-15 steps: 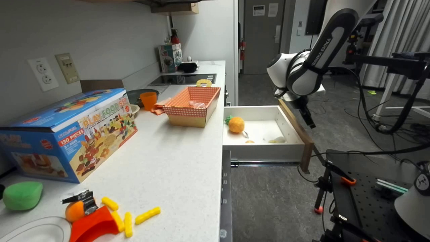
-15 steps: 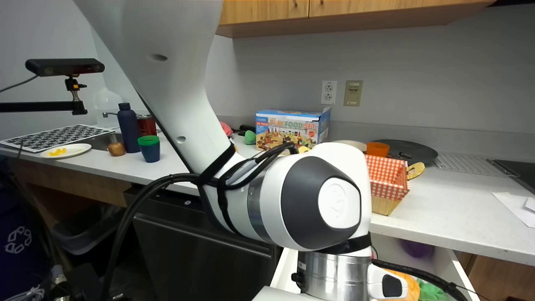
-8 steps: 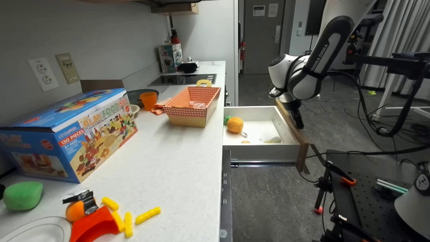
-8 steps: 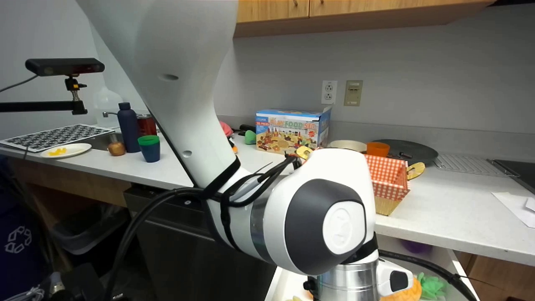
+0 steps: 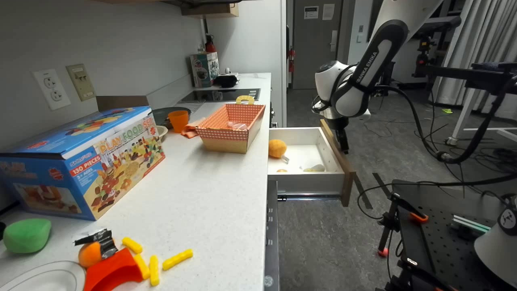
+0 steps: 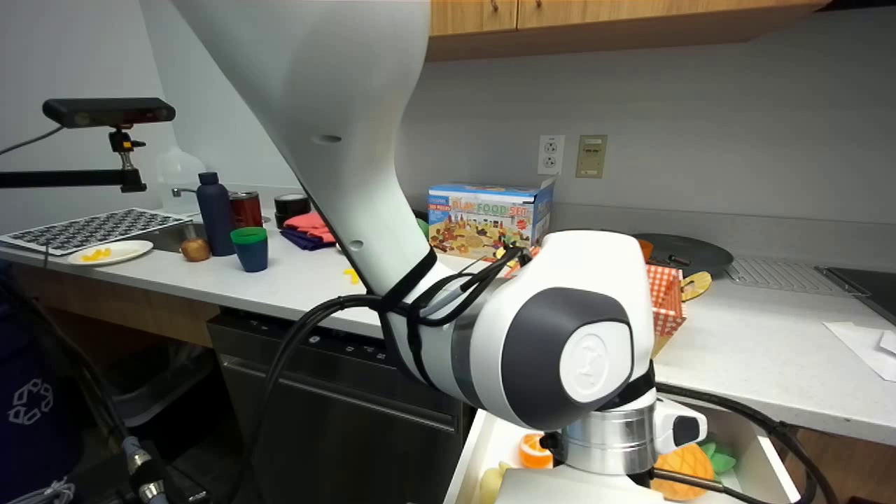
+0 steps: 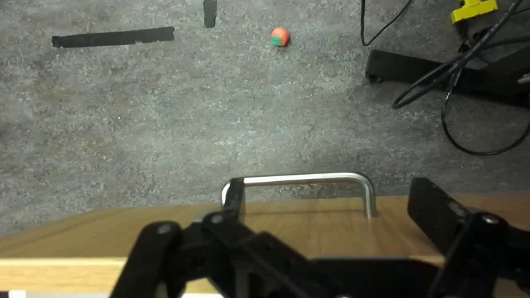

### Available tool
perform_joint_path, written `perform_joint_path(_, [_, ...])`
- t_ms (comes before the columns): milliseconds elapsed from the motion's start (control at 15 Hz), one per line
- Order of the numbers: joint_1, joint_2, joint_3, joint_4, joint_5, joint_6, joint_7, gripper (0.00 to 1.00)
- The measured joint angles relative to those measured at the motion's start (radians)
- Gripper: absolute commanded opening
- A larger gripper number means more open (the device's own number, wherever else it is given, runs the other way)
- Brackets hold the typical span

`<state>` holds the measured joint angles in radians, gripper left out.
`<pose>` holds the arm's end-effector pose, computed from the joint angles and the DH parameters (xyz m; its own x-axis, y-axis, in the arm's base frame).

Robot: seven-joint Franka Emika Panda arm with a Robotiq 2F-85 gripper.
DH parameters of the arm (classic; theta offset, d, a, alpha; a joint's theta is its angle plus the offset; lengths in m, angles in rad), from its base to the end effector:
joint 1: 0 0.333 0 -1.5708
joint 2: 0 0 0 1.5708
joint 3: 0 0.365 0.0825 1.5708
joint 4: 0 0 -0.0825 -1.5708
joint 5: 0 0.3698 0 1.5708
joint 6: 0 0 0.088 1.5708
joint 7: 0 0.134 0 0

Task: Open the top drawer and put all the plush toys in it

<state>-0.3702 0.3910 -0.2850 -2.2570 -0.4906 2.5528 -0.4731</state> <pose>0.4271 -0.3305 0.2192 0.9306 0.2125 -0.2980 0.2810 -0.9366 0.2096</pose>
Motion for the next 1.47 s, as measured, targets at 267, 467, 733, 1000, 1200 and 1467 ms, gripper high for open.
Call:
perform_joint_path(267, [0.001, 0.027, 0.036, 0.063, 0.014, 0.028, 0.0, 1.0])
perform_joint_path(467, [0.003, 0.048, 0.073, 0.12, 0.046, 0.033, 0.0, 1.0])
perform_joint_path(733, [0.003, 0.077, 0.124, 0.193, 0.12, 0.036, -0.012, 1.0])
perform_joint_path(1000, [0.003, 0.114, 0.167, 0.265, 0.204, 0.035, -0.043, 1.0])
perform_joint_path(1200, [0.001, 0.146, 0.188, 0.315, 0.248, 0.034, -0.066, 1.0])
perform_joint_path(1467, [-0.003, 0.179, 0.209, 0.368, 0.304, 0.029, -0.09, 1.0])
